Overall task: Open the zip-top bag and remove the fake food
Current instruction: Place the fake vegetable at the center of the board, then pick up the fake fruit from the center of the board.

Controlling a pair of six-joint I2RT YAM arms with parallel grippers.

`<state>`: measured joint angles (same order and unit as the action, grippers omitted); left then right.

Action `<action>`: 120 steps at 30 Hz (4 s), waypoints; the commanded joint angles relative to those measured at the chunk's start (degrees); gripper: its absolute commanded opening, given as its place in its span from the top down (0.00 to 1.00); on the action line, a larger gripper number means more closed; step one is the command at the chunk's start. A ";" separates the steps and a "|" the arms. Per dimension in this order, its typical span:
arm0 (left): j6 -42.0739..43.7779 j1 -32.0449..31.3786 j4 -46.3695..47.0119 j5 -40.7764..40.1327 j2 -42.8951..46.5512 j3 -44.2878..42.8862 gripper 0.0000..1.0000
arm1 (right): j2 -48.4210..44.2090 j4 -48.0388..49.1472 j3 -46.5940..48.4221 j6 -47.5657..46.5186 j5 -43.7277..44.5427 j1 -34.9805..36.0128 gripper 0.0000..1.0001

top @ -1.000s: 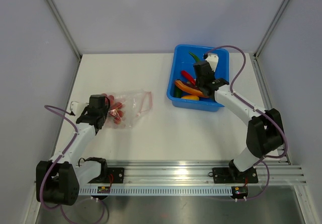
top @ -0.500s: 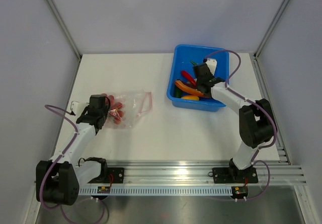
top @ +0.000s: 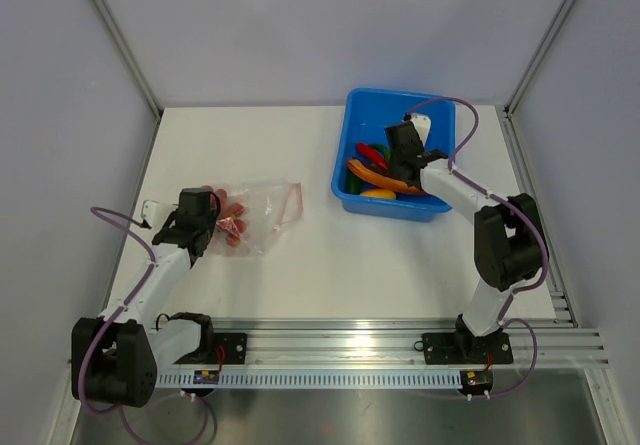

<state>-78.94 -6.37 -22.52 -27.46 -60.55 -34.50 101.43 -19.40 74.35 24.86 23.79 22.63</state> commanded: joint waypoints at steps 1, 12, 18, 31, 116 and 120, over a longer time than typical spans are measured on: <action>0.89 -0.57 2.31 -0.40 -0.09 -1.71 1.00 | -3.24 1.20 0.89 -0.43 -1.38 -0.22 0.65; 1.68 -1.27 3.89 -1.10 0.00 -1.36 1.00 | -10.63 4.45 -2.63 -3.24 -7.70 1.18 0.54; 3.08 -1.54 6.43 -1.72 0.26 -0.92 1.00 | -12.13 4.99 -2.19 -7.81 -2.96 7.95 0.49; 4.06 -1.63 10.66 -1.97 -1.85 0.31 1.00 | -11.43 7.10 -1.66 -10.97 -18.25 17.79 0.40; 0.36 0.92 7.76 2.06 0.00 1.72 0.99 | 0.53 40.30 -9.91 -2.36 -44.19 23.86 1.00; -0.08 1.27 7.14 2.33 -0.18 1.63 0.99 | -1.84 41.63 -12.82 -2.80 -42.95 23.86 1.00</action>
<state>-78.13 -5.65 -15.25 -24.38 -61.28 -33.12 103.63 17.12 62.76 23.70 -20.62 45.80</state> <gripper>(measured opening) 0.013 0.011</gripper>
